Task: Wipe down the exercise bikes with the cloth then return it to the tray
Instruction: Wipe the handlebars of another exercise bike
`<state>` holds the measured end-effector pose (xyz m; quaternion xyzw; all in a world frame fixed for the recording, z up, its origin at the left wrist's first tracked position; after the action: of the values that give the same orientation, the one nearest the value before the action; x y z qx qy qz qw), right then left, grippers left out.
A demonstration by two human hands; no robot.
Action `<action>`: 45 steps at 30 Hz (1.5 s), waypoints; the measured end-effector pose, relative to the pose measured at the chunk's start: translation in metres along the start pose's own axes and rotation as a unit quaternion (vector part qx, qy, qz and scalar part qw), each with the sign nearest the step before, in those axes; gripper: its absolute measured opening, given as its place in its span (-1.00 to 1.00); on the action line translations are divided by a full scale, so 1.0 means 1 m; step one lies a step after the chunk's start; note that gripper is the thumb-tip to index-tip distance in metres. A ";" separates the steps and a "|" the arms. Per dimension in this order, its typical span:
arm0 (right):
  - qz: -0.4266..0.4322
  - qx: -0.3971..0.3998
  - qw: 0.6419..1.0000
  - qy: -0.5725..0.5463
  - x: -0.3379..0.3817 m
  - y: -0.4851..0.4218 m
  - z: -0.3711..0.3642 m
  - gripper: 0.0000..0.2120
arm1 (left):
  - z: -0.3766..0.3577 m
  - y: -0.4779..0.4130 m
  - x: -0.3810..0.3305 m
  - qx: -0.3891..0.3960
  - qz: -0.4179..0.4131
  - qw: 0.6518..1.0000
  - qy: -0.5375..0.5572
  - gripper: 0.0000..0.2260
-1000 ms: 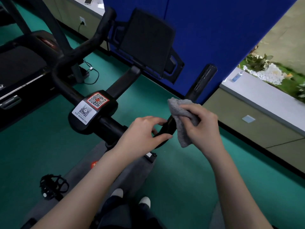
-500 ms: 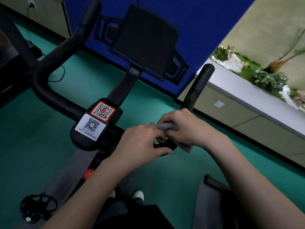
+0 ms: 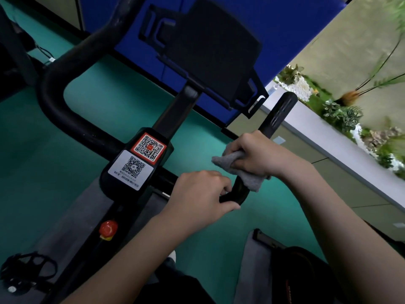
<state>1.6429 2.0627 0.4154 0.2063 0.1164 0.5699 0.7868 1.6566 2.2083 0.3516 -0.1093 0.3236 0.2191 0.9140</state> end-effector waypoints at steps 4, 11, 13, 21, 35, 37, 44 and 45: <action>-0.017 -0.093 0.995 0.041 -0.020 -0.007 0.016 -0.84 | -0.002 0.000 0.001 -0.003 -0.004 1.000 0.002 -0.61; 0.006 -0.280 0.958 -0.059 -0.038 0.021 0.013 -0.80 | -0.001 -0.011 -0.006 -0.014 0.022 0.999 0.025 -0.58; 0.039 -0.260 0.960 -0.095 -0.036 0.031 0.004 -0.75 | -0.003 -0.019 -0.011 -0.009 0.019 0.999 0.025 -0.59; 0.039 -0.425 0.896 -0.123 -0.064 0.026 -0.004 -0.84 | -0.017 -0.049 -0.025 0.031 0.041 0.994 0.095 -0.47; -0.041 -0.615 0.746 -0.251 -0.068 0.014 -0.060 -0.67 | -0.023 -0.060 -0.026 -0.003 0.045 0.989 0.142 -0.48; -0.054 -0.637 0.724 -0.259 -0.073 0.006 -0.056 -0.68 | -0.025 -0.063 -0.027 -0.009 0.049 0.988 0.146 -0.48; -0.116 -0.641 0.586 -0.481 -0.092 -0.001 -0.048 -0.88 | -0.031 -0.084 -0.042 -0.057 0.062 0.984 0.158 -0.44; -0.132 -0.628 0.559 -0.526 -0.093 0.002 -0.055 -0.87 | -0.032 -0.086 -0.043 -0.065 0.062 0.984 0.155 -0.45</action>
<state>1.5879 1.9861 0.3629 -0.0941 -0.6792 0.1792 0.7055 1.6497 2.1078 0.3598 -0.1808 0.4521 0.2759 0.8287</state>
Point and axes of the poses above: each hand's wrist, its own y-axis away from the middle knuckle, its own z-axis out of the back of the hand, x = y × z, the point moved 2 cm from there along -y, towards the middle knuckle, and after that the axes turned 2 degrees about -y, right-handed, at the moved point
